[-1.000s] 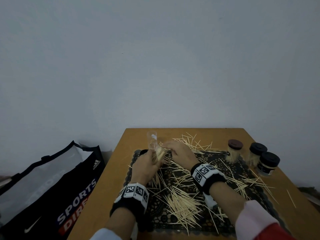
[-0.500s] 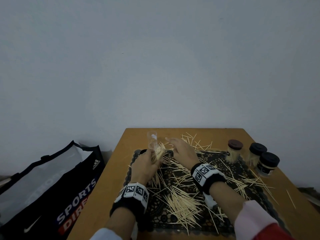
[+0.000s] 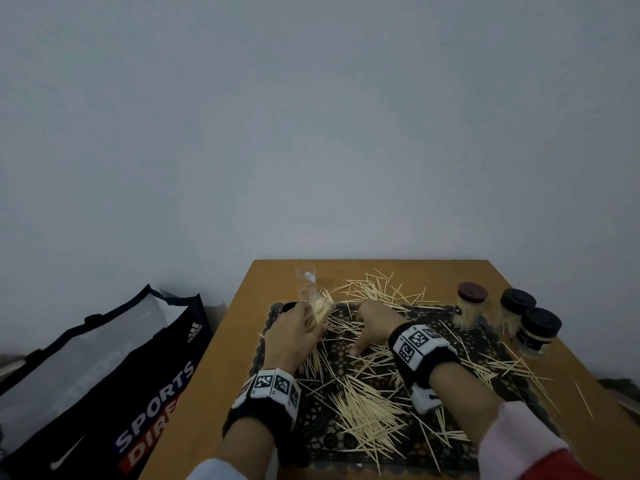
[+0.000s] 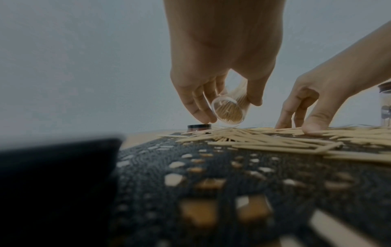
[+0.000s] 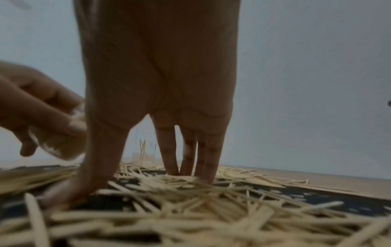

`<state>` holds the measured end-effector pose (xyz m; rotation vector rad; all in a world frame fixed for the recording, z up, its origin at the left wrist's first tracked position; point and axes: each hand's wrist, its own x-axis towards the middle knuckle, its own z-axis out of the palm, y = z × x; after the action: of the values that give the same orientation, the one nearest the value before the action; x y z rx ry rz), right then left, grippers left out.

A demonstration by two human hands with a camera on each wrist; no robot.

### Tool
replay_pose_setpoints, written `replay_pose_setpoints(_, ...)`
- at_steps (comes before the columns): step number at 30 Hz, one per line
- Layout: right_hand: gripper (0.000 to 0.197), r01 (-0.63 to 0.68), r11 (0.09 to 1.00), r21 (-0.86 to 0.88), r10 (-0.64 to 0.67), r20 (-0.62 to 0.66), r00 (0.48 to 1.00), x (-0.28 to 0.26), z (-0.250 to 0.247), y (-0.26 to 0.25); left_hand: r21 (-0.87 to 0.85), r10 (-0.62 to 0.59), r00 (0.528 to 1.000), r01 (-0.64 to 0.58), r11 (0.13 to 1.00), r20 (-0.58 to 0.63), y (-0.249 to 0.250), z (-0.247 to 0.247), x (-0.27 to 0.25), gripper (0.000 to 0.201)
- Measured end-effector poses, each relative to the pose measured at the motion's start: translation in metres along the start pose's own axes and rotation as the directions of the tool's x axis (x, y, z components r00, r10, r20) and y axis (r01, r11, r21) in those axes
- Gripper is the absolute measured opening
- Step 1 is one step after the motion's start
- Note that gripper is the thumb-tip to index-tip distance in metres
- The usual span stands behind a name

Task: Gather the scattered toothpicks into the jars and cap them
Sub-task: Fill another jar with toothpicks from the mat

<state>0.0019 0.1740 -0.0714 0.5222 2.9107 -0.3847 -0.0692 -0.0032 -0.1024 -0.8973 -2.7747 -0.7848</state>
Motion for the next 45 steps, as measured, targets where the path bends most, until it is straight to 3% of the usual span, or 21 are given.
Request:
replay_pose_setpoints(6,0.057,0.018,1.0,0.01,-0.019,0.038,0.999,-0.008,-0.009,0.004,-0.003,0.008,1.0,-0.008,1.0,0.01,0.0,-0.001,-0.001,0.048)
replay_pose_setpoints(15,0.021,0.119,0.988,-0.099,-0.127,-0.087,0.988,-0.019,-0.011,0.016,0.0,0.02,1.0,-0.02,1.0,0.022,0.0,-0.001,0.0,0.052)
replay_pose_setpoints(28,0.003,0.179,0.962,-0.206,-0.21,-0.141,0.967,-0.02,-0.006,0.016,0.0,0.042,0.999,-0.042,0.999,0.034,0.003,-0.004,-0.003,0.054)
replay_pose_setpoints(31,0.02,0.14,0.984,-0.11,-0.156,-0.159,0.975,-0.017,-0.007,0.021,0.01,0.039,0.998,-0.04,0.999,0.038,0.004,-0.004,-0.002,0.054)
replay_pose_setpoints(35,0.018,0.131,0.991,0.001,-0.129,-0.199,0.972,-0.016,-0.018,0.025,0.019,0.046,0.998,-0.047,0.999,0.038,0.004,-0.004,-0.003,0.053)
replay_pose_setpoints(45,0.029,0.297,0.931,0.213,-0.258,-0.191,0.947,-0.013,-0.033,0.014,0.008,0.072,0.994,-0.073,0.997,0.083,0.007,-0.004,-0.003,0.053)
